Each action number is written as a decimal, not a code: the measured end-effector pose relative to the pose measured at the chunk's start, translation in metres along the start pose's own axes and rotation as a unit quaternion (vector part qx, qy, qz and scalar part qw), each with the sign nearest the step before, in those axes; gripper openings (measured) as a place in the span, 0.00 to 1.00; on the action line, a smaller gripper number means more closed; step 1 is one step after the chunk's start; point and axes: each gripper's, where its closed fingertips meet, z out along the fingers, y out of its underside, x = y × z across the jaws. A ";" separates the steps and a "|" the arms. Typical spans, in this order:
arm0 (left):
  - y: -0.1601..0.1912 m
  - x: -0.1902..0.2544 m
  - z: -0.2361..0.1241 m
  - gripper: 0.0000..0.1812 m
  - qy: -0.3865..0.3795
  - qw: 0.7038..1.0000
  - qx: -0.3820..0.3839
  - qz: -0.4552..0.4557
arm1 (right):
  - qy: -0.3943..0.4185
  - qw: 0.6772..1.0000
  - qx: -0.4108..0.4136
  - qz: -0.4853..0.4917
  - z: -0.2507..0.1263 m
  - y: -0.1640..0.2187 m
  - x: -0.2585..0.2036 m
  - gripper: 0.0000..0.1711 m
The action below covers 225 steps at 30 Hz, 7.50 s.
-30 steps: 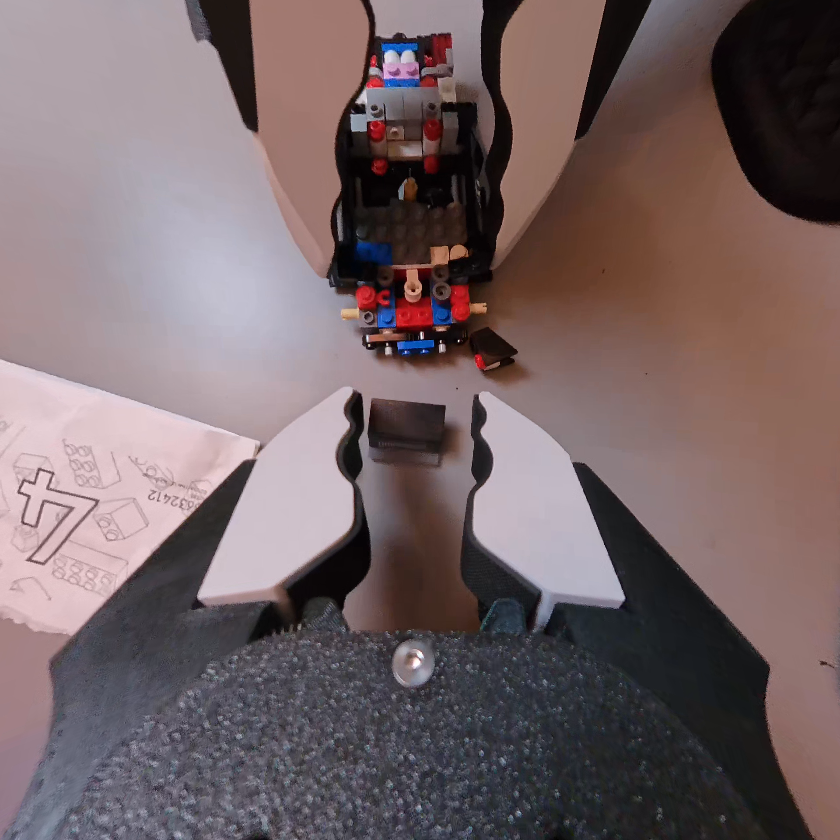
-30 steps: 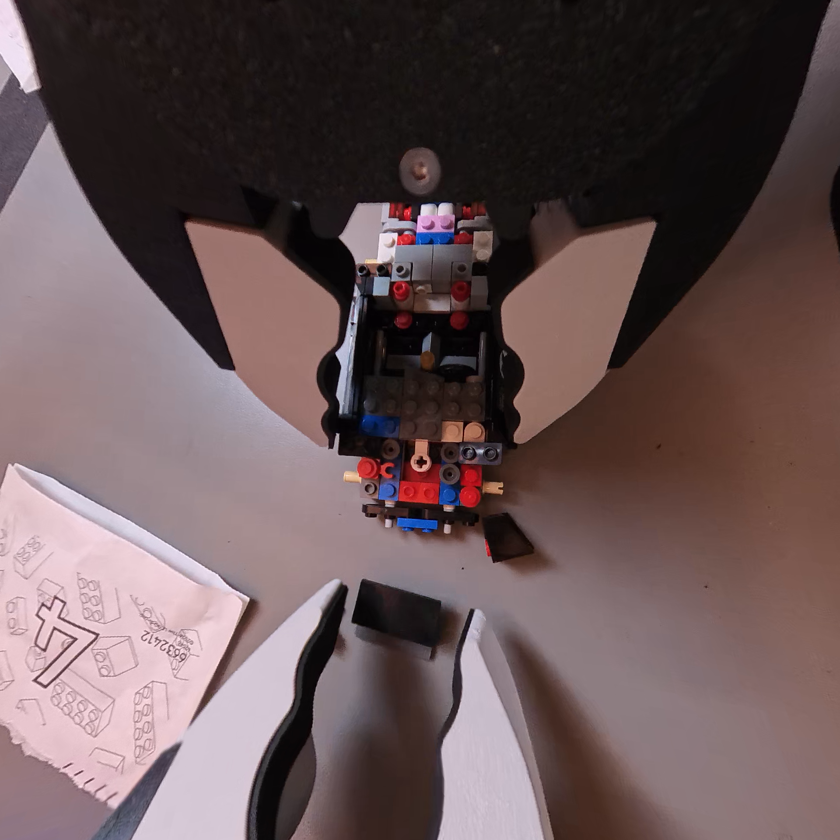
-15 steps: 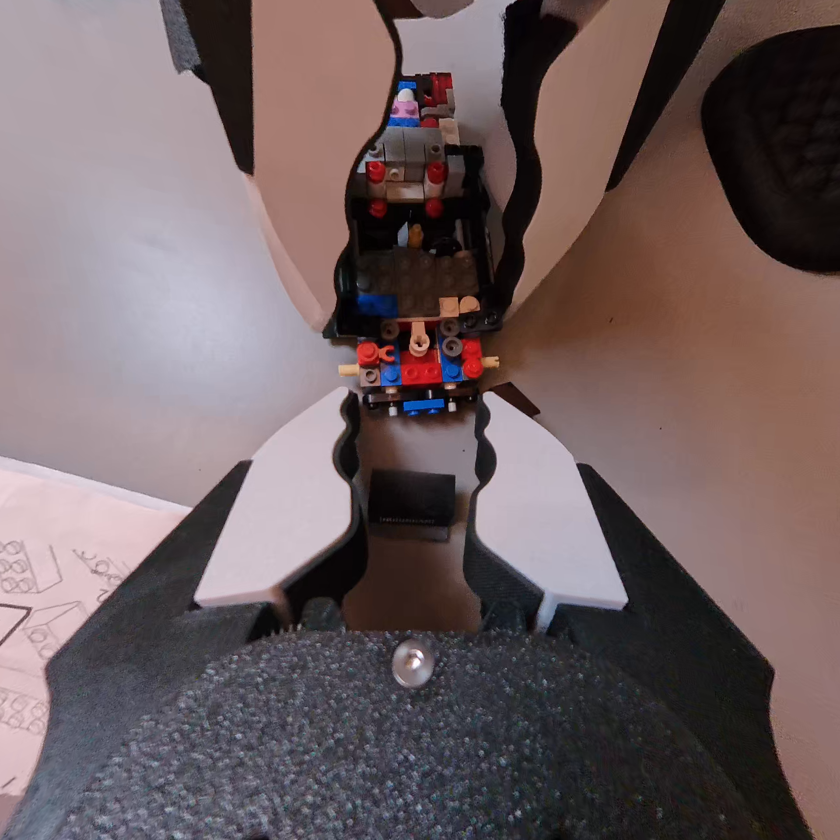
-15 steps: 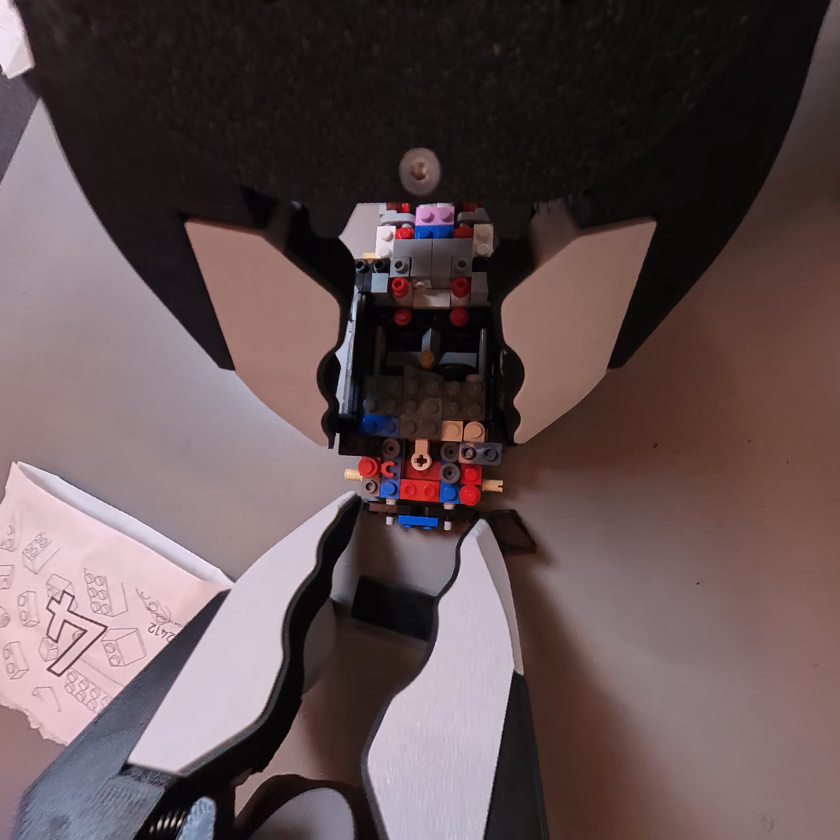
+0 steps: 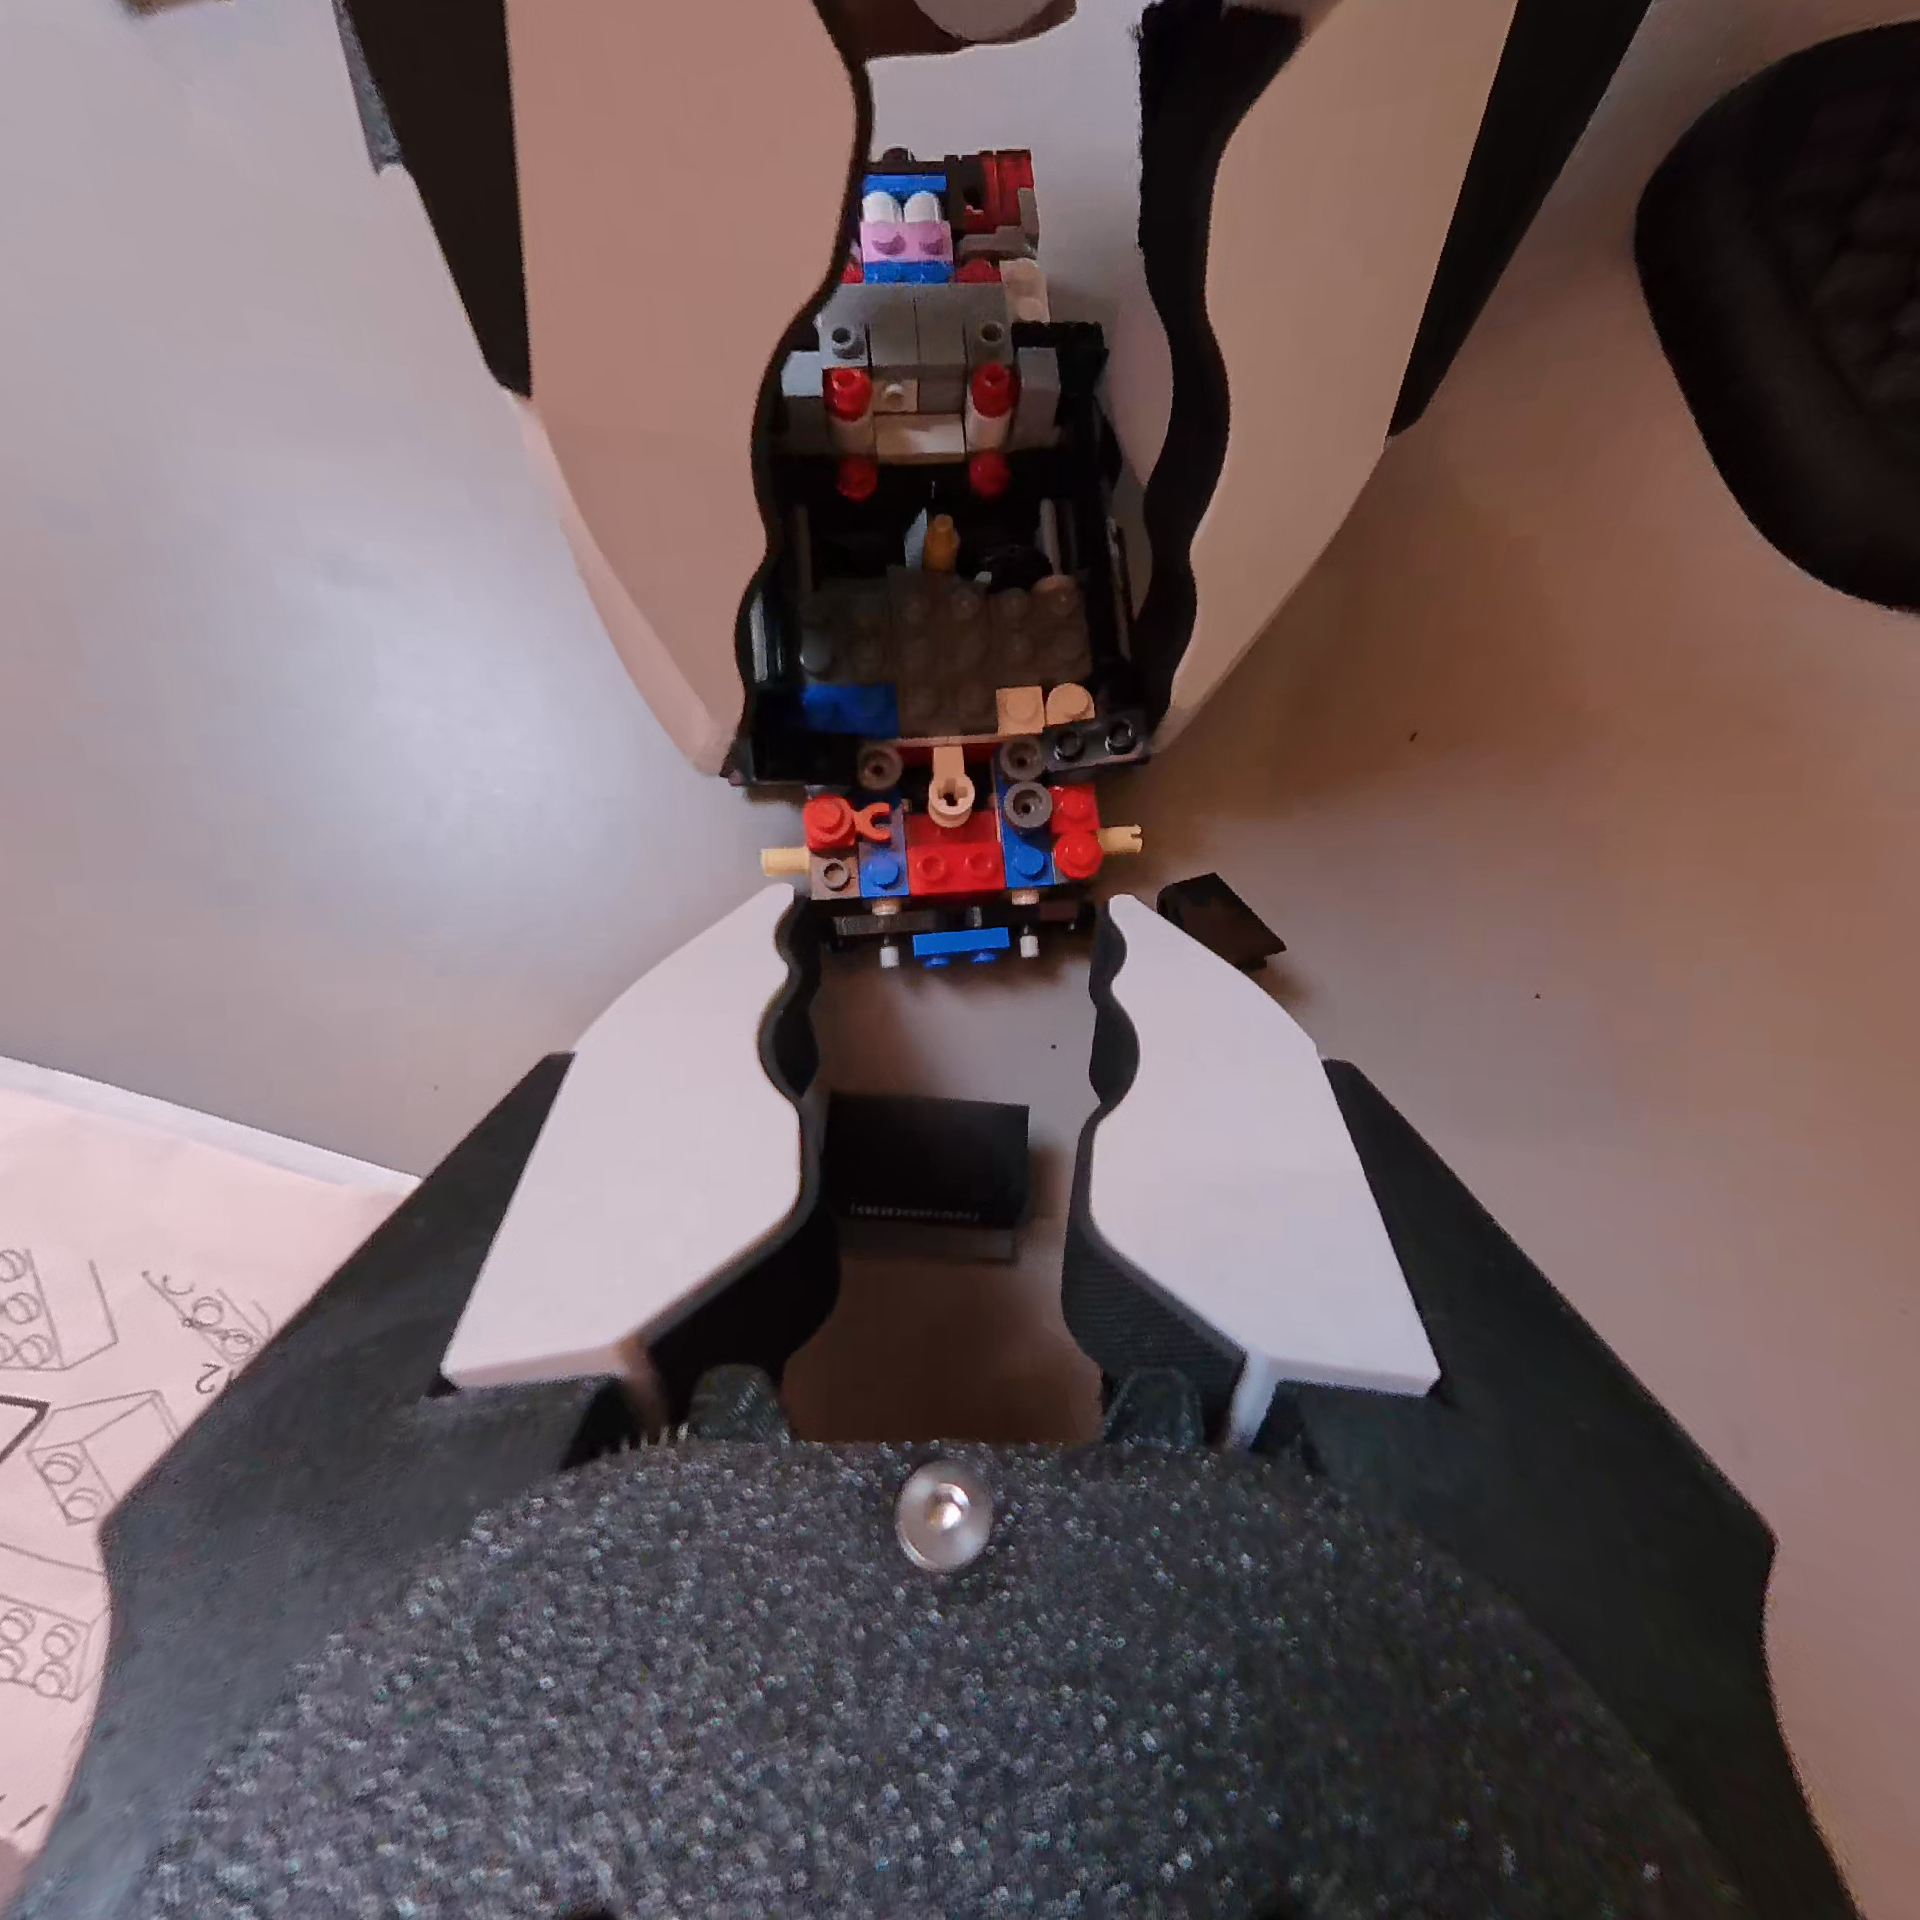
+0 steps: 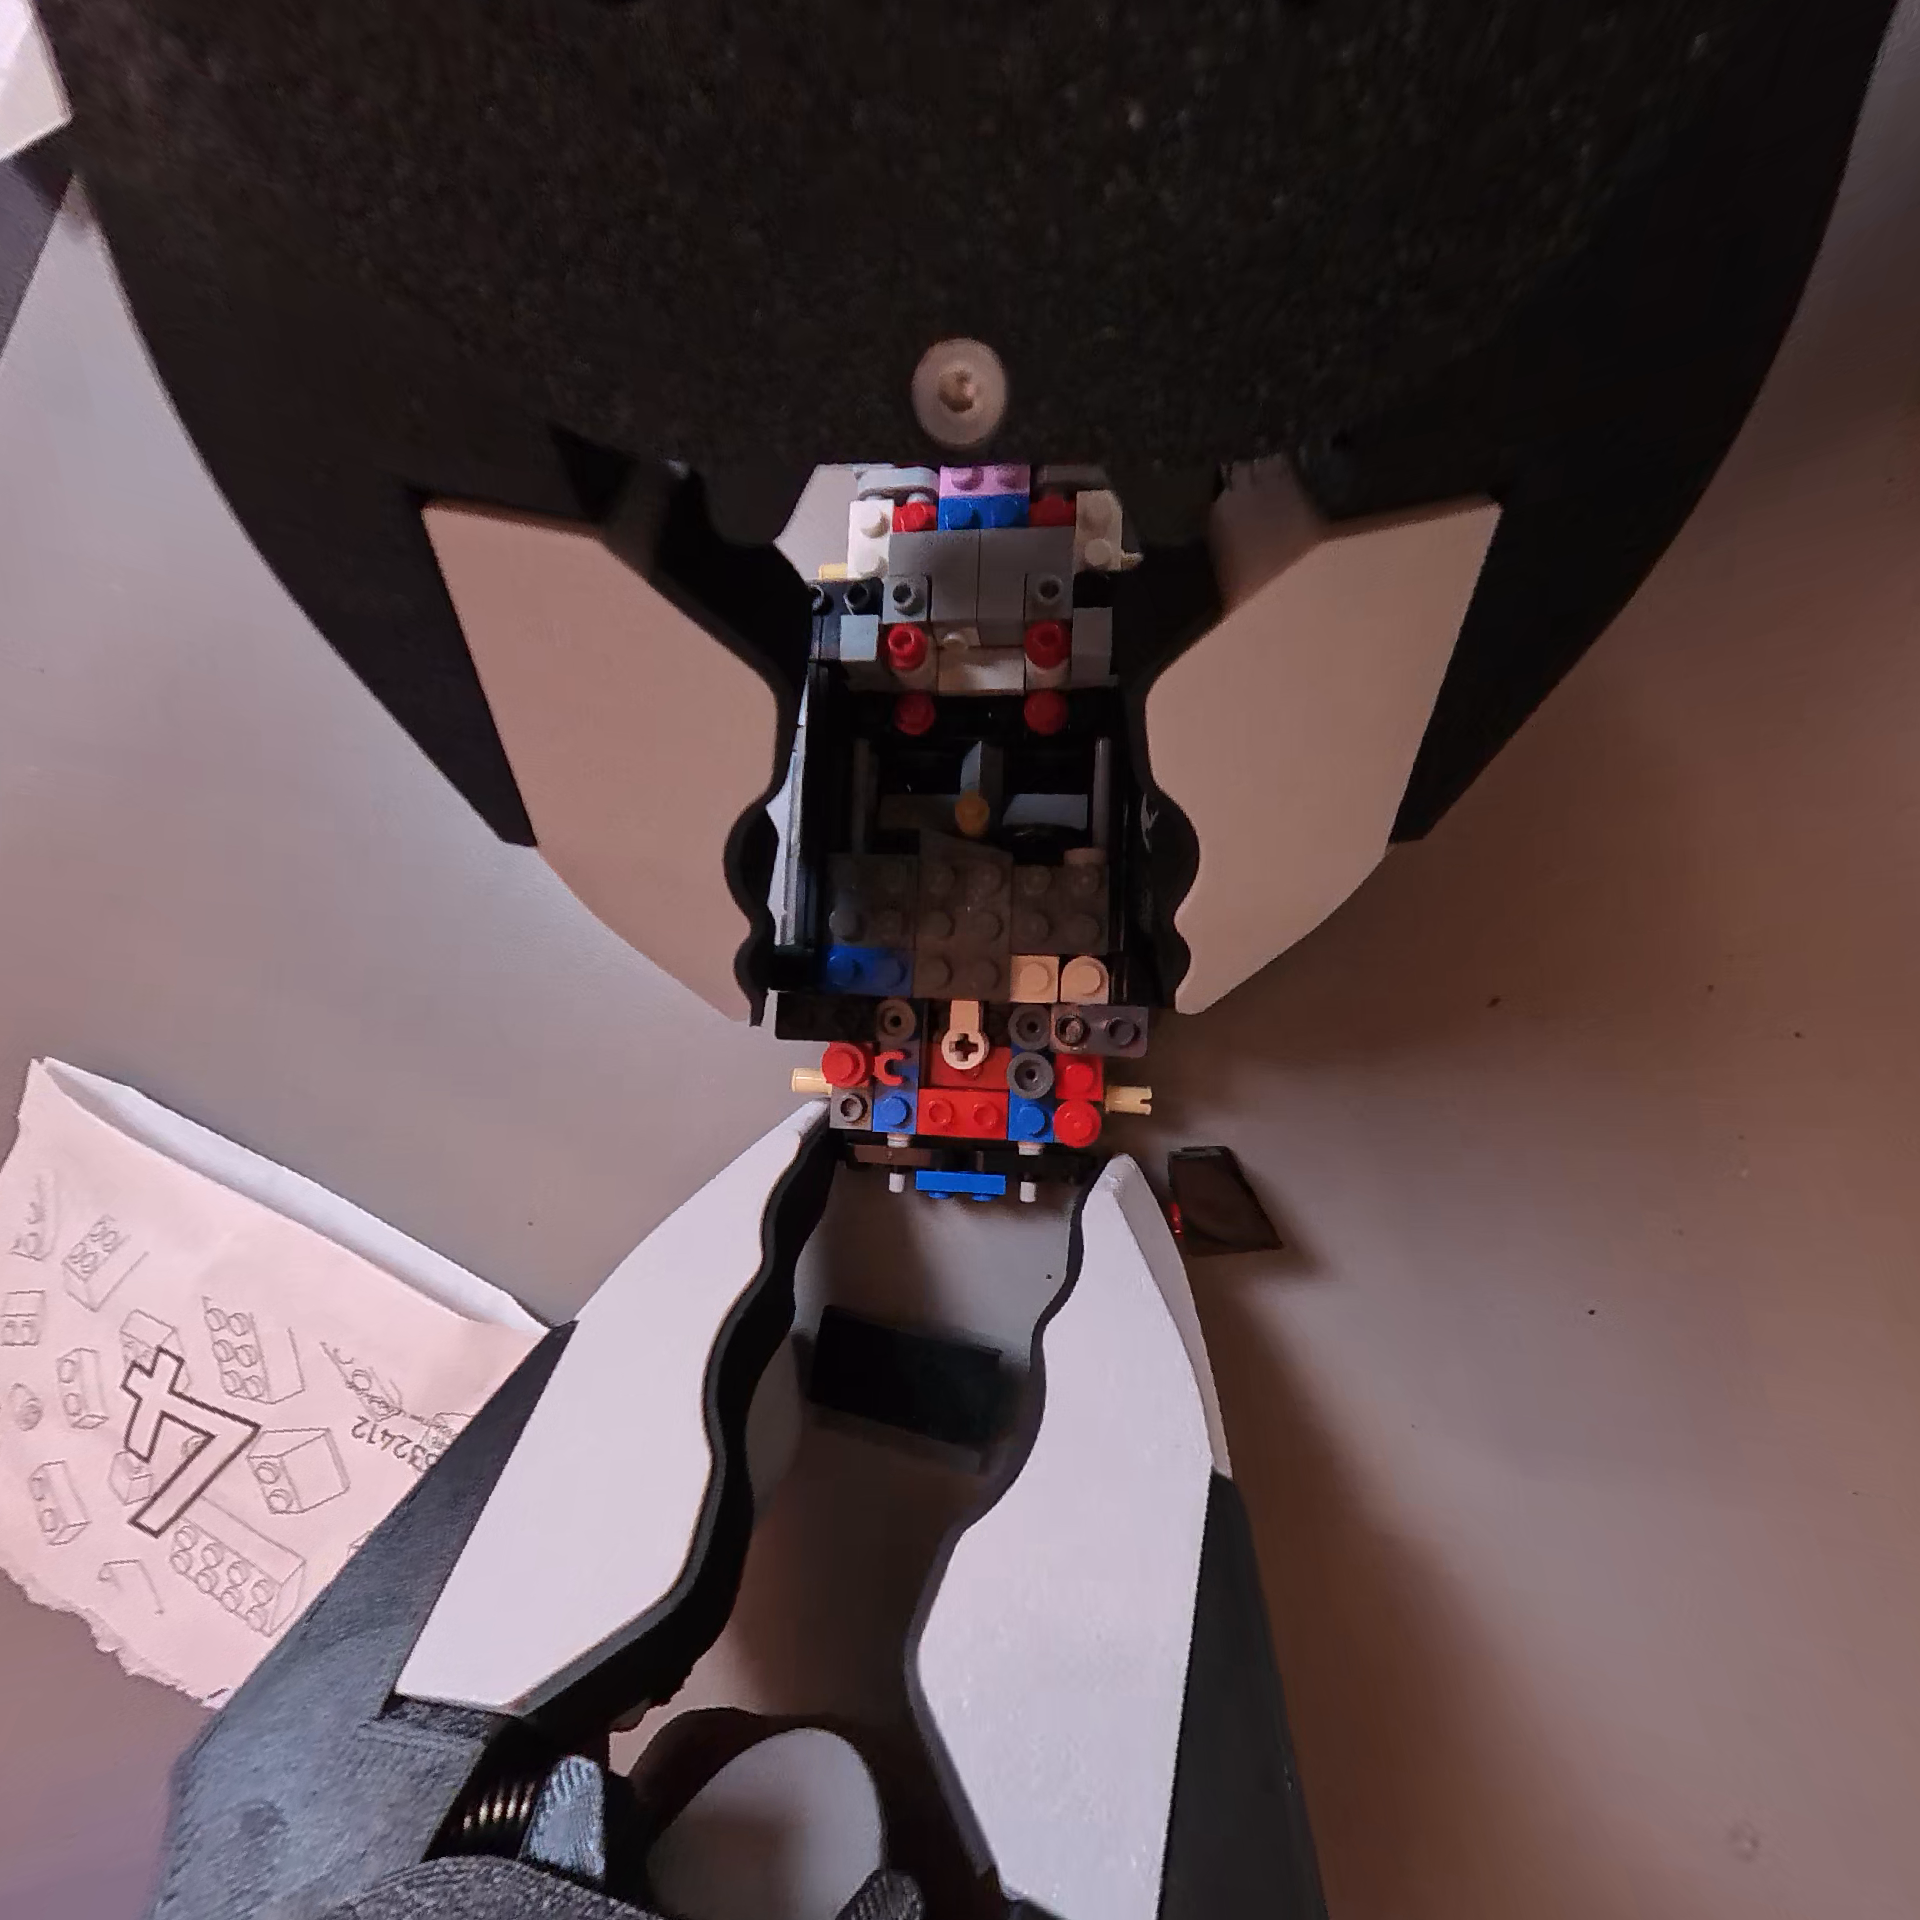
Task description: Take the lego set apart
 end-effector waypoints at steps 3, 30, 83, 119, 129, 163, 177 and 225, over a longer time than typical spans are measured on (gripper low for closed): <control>0.000 0.000 0.000 0.28 -0.002 1.000 0.006 -0.003 | 0.001 1.000 0.000 0.000 0.000 0.000 0.000 0.41; 0.013 0.009 -0.008 0.26 -0.012 1.000 0.004 0.013 | -0.012 1.000 0.029 0.000 0.002 -0.010 -0.008 0.41; 0.011 0.003 -0.019 0.05 -0.196 0.950 -0.011 0.245 | 0.027 0.998 0.023 0.046 -0.010 0.015 0.002 0.41; 0.015 0.037 -0.033 0.18 -0.059 0.995 0.066 0.053 | 0.114 0.976 -0.183 0.014 -0.059 0.103 0.088 0.41; 0.012 0.005 -0.095 0.15 -0.107 0.981 0.161 0.021 | 0.311 0.907 0.032 0.280 -0.159 0.133 0.054 0.32; -0.026 0.096 -0.139 0.16 0.365 0.837 0.361 -0.190 | 0.158 0.844 0.487 0.158 -0.062 -0.156 -0.048 0.10; -0.032 0.098 -0.136 0.10 0.458 0.766 0.343 -0.292 | 0.200 0.860 0.459 0.099 -0.061 -0.158 -0.059 0.10; -0.004 0.044 -0.122 0.07 0.330 0.820 0.338 -0.324 | 0.247 0.897 0.324 0.170 -0.024 -0.126 -0.027 0.19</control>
